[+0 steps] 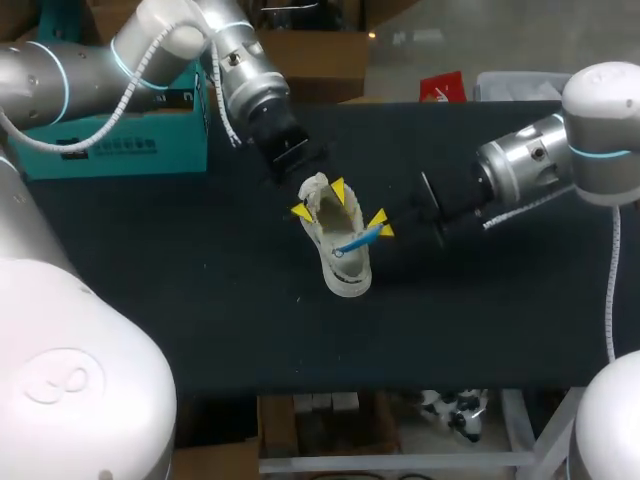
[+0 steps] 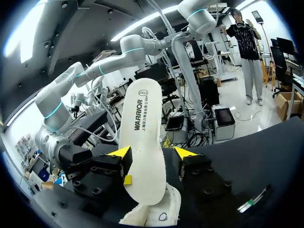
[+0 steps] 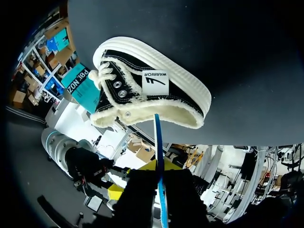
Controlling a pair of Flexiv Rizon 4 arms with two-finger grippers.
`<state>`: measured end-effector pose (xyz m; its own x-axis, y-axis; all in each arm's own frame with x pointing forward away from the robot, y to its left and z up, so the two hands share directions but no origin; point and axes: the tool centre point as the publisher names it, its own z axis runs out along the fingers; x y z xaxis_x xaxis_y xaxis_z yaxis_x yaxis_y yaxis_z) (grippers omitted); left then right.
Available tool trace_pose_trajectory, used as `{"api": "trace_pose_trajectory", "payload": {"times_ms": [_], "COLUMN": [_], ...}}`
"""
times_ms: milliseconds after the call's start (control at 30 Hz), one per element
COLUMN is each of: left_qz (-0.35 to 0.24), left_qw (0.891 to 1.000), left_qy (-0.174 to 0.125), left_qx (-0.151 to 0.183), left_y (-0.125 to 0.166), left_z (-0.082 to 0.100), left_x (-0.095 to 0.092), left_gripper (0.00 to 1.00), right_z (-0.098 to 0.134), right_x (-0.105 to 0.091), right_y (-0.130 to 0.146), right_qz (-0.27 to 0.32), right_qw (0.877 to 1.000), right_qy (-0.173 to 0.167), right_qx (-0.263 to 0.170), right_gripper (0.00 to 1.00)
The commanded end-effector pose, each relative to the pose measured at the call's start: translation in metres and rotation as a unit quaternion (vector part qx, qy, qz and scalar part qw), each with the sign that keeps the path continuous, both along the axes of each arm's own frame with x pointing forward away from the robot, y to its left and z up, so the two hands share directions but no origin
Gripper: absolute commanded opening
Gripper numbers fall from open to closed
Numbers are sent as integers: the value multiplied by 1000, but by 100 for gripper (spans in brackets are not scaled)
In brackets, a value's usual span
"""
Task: Open the shoe tongue, take the insole out of the shoe, put the insole back into the shoe, and pack the shoe into the shoebox
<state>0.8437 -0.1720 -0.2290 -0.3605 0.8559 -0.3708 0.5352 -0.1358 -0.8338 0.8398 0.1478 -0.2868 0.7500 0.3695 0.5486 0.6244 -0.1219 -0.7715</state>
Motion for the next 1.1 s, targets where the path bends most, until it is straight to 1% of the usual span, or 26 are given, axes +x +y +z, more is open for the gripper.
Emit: {"api": "trace_pose_trajectory", "payload": {"times_ms": [33, 133, 333, 433, 633, 833, 900, 967, 1033, 1067, 1100], "left_qz": [8, 30, 57, 71, 86, 90, 93, 95, 111, 116, 129], "left_qw": [999, 999, 997, 995, 993, 992, 992, 992, 992, 993, 991], "left_qy": [32, 27, 24, 21, 12, 6, 3, 2, -6, -4, -9], "left_qx": [3, 22, 54, 63, 77, 89, 88, 80, 56, 38, 21], "left_y": [20, 29, 42, 45, 47, 47, 48, 49, 50, 52, 54], "left_z": [5, 5, 2, 1, 0, 0, 0, 1, 2, 2, 1], "left_x": [28, 39, 52, 58, 62, 64, 64, 61, 57, 54, 51], "left_gripper": [100, 100, 100, 100, 100, 100, 100, 100, 100, 100, 100], "right_z": [-4, -5, -9, -10, -10, -10, -10, -9, -8, -8, -7], "right_x": [-6, -8, -8, -7, -7, -5, -5, -4, -2, -2, -1], "right_y": [-2, -2, -1, 0, 1, 2, 1, 1, 1, 0, 0], "right_qz": [-3, -1, 5, 8, 12, 15, 16, 17, 17, 17, 16], "right_qw": [1000, 1000, 1000, 1000, 1000, 1000, 1000, 1000, 1000, 1000, 1000], "right_qy": [-1, 1, 4, 6, 10, 13, 13, 13, 12, 13, 12], "right_qx": [5, 6, 10, 11, 9, 8, 8, 9, 9, 9, 9], "right_gripper": [0, 0, 0, 0, 0, 0, 0, 0, 0, 0, 0]}}
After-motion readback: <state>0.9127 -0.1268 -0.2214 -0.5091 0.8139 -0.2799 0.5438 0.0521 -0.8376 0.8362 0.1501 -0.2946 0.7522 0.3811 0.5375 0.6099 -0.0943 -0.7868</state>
